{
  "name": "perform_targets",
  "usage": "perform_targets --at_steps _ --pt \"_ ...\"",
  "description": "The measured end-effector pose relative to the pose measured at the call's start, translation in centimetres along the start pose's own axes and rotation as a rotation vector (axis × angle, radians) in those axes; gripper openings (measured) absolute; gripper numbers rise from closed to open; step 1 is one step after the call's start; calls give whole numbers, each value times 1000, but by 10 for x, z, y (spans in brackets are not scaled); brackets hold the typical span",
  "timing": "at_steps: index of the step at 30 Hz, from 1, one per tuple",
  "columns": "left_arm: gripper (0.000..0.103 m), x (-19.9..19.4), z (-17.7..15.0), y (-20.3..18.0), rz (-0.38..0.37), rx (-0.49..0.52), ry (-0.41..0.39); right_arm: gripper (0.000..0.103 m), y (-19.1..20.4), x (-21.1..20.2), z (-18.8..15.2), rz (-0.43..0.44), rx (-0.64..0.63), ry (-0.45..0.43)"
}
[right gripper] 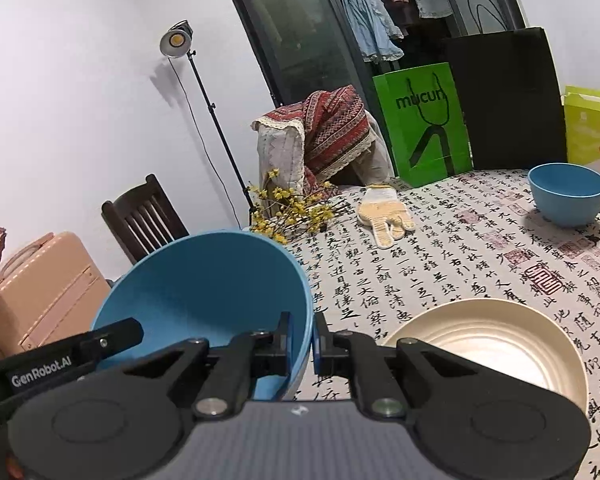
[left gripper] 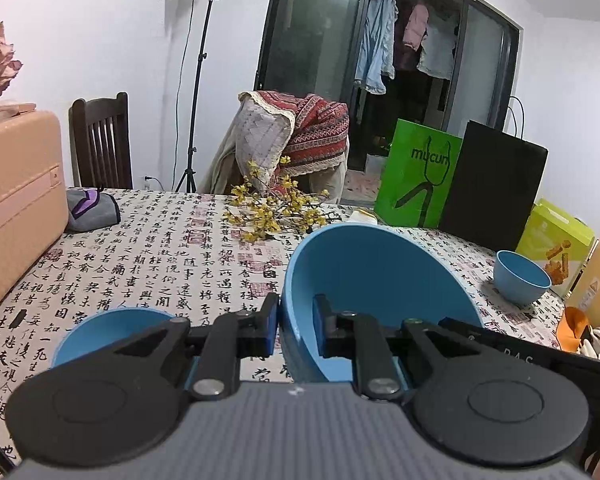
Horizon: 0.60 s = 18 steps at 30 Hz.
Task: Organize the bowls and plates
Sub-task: 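Carry the held blue bowl toward the blue bowl beside the pink suitcase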
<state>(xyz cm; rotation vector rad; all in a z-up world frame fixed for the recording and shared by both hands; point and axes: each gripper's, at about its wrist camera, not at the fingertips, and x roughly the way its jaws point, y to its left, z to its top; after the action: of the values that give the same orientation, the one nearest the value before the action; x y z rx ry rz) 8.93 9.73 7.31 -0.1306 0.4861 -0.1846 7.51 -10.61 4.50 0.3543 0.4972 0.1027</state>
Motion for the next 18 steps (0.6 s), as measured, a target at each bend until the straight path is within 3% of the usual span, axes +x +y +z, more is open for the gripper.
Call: perform_targets --at_steps 18 --pt "18 -2 3 32 13 -28 -10 9 30 15 -5 19 -17 13"
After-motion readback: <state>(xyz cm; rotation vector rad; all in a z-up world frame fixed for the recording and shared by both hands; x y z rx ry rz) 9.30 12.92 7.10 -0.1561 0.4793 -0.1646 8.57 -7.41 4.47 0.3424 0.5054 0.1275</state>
